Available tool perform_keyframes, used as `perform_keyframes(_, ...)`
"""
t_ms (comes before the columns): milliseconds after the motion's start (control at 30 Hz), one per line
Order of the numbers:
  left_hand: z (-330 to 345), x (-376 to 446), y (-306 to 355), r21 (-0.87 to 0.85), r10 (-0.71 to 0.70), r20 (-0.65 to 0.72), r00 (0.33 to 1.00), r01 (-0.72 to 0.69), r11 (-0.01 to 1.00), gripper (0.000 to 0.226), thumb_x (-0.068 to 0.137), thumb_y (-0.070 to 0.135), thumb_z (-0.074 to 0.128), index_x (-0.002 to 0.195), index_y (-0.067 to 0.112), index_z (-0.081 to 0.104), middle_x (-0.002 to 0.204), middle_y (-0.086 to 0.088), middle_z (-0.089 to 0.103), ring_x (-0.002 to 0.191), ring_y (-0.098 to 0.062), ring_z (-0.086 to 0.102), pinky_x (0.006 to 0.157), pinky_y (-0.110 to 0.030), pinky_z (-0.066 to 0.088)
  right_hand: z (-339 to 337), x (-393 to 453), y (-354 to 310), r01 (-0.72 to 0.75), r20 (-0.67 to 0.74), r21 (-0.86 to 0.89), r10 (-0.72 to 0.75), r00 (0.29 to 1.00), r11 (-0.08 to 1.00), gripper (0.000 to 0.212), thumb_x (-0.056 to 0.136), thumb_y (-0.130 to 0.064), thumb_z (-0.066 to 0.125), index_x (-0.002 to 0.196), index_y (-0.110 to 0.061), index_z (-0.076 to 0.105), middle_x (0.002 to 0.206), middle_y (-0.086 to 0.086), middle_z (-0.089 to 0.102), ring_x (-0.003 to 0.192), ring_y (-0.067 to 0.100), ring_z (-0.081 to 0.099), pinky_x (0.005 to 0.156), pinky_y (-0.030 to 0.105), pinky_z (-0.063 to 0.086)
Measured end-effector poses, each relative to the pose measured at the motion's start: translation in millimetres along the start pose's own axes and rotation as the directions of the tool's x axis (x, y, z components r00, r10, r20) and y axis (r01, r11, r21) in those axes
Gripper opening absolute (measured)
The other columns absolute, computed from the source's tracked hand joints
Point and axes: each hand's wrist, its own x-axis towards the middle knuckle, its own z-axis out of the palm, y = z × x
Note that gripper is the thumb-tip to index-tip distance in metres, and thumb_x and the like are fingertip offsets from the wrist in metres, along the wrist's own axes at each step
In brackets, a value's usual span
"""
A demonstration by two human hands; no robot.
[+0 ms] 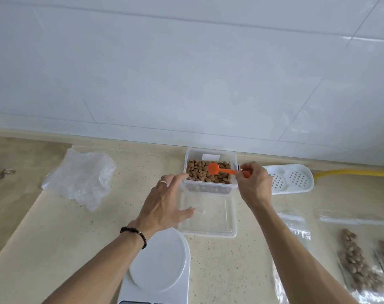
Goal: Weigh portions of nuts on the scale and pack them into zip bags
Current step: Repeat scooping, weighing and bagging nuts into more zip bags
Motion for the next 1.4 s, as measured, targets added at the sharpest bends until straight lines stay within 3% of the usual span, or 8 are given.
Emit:
perform_keyframes(200, 12, 3, 3, 0.065, -0.08, -0.006, 0.997, 0.08, 0.995, 0.066, 0.057, 0.074, 0.06, 0.107, 0.035, 0.042, 0.135, 0.001, 0.04, 0.1, -0.019, 0.055, 0.08, -0.032, 0.049, 3, 21, 10, 0.039, 0.019, 0.017, -0.04, 0.999, 0.999, 0.016, 0.095, -0.013, 0.049, 0.109, -0.01, 0.058, 0.078, -0.001, 0.06, 0.06, 0.015, 0.057, 0.053, 0.029, 0.045)
perform_keyframes(300, 14, 4, 5, 0.083, -0.073, -0.01, 0.997, 0.073, 0.994, 0.076, 0.054, 0.08, 0.063, 0.107, 0.032, 0.04, 0.134, 0.002, 0.04, 0.101, -0.017, 0.053, 0.077, -0.028, 0.044, 7, 28, 15, -0.004, 0.08, 0.065, -0.001, 0.997, 0.998, 0.014, 0.096, -0.013, 0.05, 0.106, -0.011, 0.059, 0.083, -0.002, 0.062, 0.061, 0.011, 0.058, 0.051, 0.021, 0.04)
perform_keyframes(467, 18, 4, 8, 0.063, -0.07, -0.057, 0.996, 0.073, 0.995, 0.09, 0.053, 0.093, 0.052, 0.115, 0.027, 0.044, 0.141, -0.004, 0.039, 0.118, -0.021, 0.05, 0.088, -0.034, 0.046, 22, 31, 18, -0.125, 0.217, 0.133, 0.094, 0.972, 0.983, 0.009, 0.093, -0.013, 0.057, 0.097, -0.015, 0.065, 0.074, 0.0, 0.065, 0.062, 0.025, 0.066, 0.056, 0.035, 0.056)
perform_keyframes(633, 22, 5, 11, 0.119, -0.071, -0.079, 0.994, 0.08, 0.99, 0.079, 0.057, 0.083, 0.055, 0.111, 0.026, 0.043, 0.145, -0.007, 0.038, 0.122, -0.021, 0.05, 0.091, -0.033, 0.045, 21, 31, 30, -0.287, 0.286, 0.27, 0.208, 0.935, 0.919, 0.009, 0.093, -0.009, 0.059, 0.091, -0.016, 0.065, 0.077, 0.006, 0.065, 0.049, 0.016, 0.052, 0.04, 0.02, 0.041)
perform_keyframes(867, 20, 18, 9, 0.156, -0.057, -0.094, 0.994, 0.071, 0.985, 0.07, 0.056, 0.078, 0.058, 0.105, 0.03, 0.041, 0.142, -0.003, 0.043, 0.119, -0.019, 0.051, 0.088, -0.034, 0.044, 10, 34, 40, -0.4, 0.215, 0.432, 0.339, 0.916, 0.808, 0.007, 0.093, -0.008, 0.06, 0.092, -0.014, 0.064, 0.088, 0.012, 0.07, 0.052, 0.02, 0.05, 0.047, 0.026, 0.042)
perform_keyframes(967, 19, 27, 10, 0.171, -0.054, -0.064, 0.996, 0.065, 0.983, 0.068, 0.056, 0.079, 0.058, 0.103, 0.034, 0.038, 0.14, 0.0, 0.044, 0.118, -0.016, 0.051, 0.086, -0.033, 0.045, 4, 36, 42, -0.396, 0.198, 0.45, 0.342, 0.918, 0.801, 0.007, 0.092, -0.007, 0.061, 0.097, -0.011, 0.065, 0.088, 0.011, 0.071, 0.05, 0.018, 0.051, 0.047, 0.026, 0.042)
perform_keyframes(1133, 13, 47, 15, 0.182, -0.023, -0.052, 0.998, 0.032, 0.983, 0.066, 0.057, 0.078, 0.063, 0.1, 0.033, 0.04, 0.116, 0.01, 0.052, 0.092, -0.011, 0.051, 0.067, -0.027, 0.039, -8, 37, 44, -0.374, 0.155, 0.476, 0.343, 0.926, 0.796, 0.007, 0.093, -0.006, 0.06, 0.095, -0.012, 0.063, 0.085, 0.011, 0.072, 0.05, 0.016, 0.051, 0.049, 0.027, 0.045)
perform_keyframes(1400, 13, 70, 20, 0.229, -0.102, 0.077, 0.992, 0.082, 0.97, 0.068, 0.056, 0.08, 0.063, 0.099, 0.034, 0.039, 0.102, 0.009, 0.054, 0.09, -0.014, 0.051, 0.064, -0.03, 0.04, -28, 41, 36, -0.344, 0.112, 0.561, 0.343, 0.933, 0.753, 0.007, 0.093, -0.005, 0.06, 0.098, -0.007, 0.064, 0.081, 0.009, 0.073, 0.044, 0.012, 0.045, 0.049, 0.026, 0.044)
